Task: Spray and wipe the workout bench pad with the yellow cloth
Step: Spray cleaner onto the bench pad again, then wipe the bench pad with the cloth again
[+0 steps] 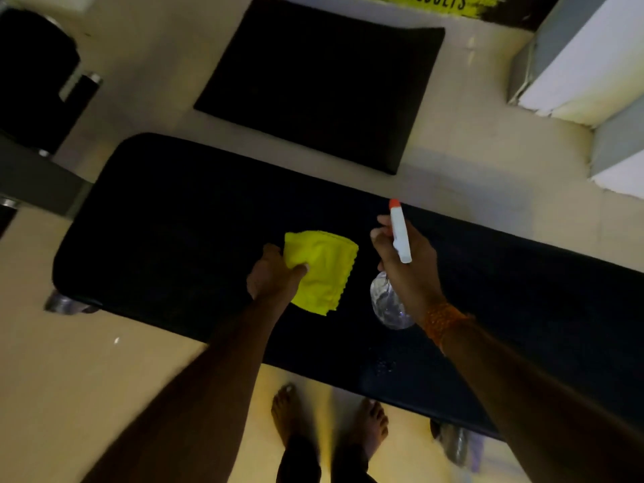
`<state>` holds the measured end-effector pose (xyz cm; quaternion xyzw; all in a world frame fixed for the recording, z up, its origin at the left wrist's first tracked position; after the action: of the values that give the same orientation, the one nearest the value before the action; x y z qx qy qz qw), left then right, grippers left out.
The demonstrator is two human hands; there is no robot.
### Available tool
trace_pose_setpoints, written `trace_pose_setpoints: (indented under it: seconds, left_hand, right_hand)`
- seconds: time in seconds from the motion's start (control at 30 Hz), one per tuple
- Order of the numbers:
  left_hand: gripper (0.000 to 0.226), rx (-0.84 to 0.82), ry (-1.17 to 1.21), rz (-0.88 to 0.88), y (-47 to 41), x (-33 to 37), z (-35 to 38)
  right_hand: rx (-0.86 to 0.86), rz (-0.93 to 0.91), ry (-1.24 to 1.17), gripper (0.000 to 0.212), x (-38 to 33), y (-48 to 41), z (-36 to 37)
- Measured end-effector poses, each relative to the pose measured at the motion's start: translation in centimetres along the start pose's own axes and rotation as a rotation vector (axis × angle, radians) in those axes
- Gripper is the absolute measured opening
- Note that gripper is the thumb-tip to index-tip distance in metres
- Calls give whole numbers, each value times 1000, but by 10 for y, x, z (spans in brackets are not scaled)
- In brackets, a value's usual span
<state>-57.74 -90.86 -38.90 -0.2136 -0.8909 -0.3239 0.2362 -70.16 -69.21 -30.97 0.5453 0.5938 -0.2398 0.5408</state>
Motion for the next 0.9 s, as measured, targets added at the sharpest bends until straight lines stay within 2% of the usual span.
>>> trace_pose_setpoints:
  seconds: [0.07,0.13,0.23,0.3,0.43,0.63,0.8,0.9]
  left_hand:
    - [54,-70,106,23,-4,-1,2]
    - [49,-58,196,90,-3,-3,-8]
    - [53,72,330,173,7,-15,-45]
    - [48,141,398,200,13,-27,-73]
    - [44,210,463,217,20,-41,-118]
    - [54,115,560,243,42,-48,-134]
    - [54,-17,577,246,61,-34,-114]
    - [51,-71,561,252,69,-24,-100]
  right_hand:
    - [-1,-7,-28,23,-8,-3,10]
    - [1,-14,-34,27,-16,-7,22]
    - [17,-20,-48,35,-28,-16,45]
    - [20,-32,-44,40,-38,-23,65]
    - [2,-77,-56,51,-57,-31,108]
    - [-82,-201,75,60,-64,-18,131]
    - [-93,-182,220,75,-55,-11,111]
    - [-104,-176,274,70,-46,-6,101]
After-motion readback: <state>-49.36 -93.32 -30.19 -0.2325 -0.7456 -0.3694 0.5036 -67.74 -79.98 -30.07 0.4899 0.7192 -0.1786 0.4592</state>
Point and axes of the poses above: each hand's wrist, its own y-axis away from the middle knuckle, its own z-axis out of the palm, x = y × z, the point moved 7 cm from there along -y, towards the middle knuckle, and after that the axes turned 9 degrees about y, right-handed, at the moved point
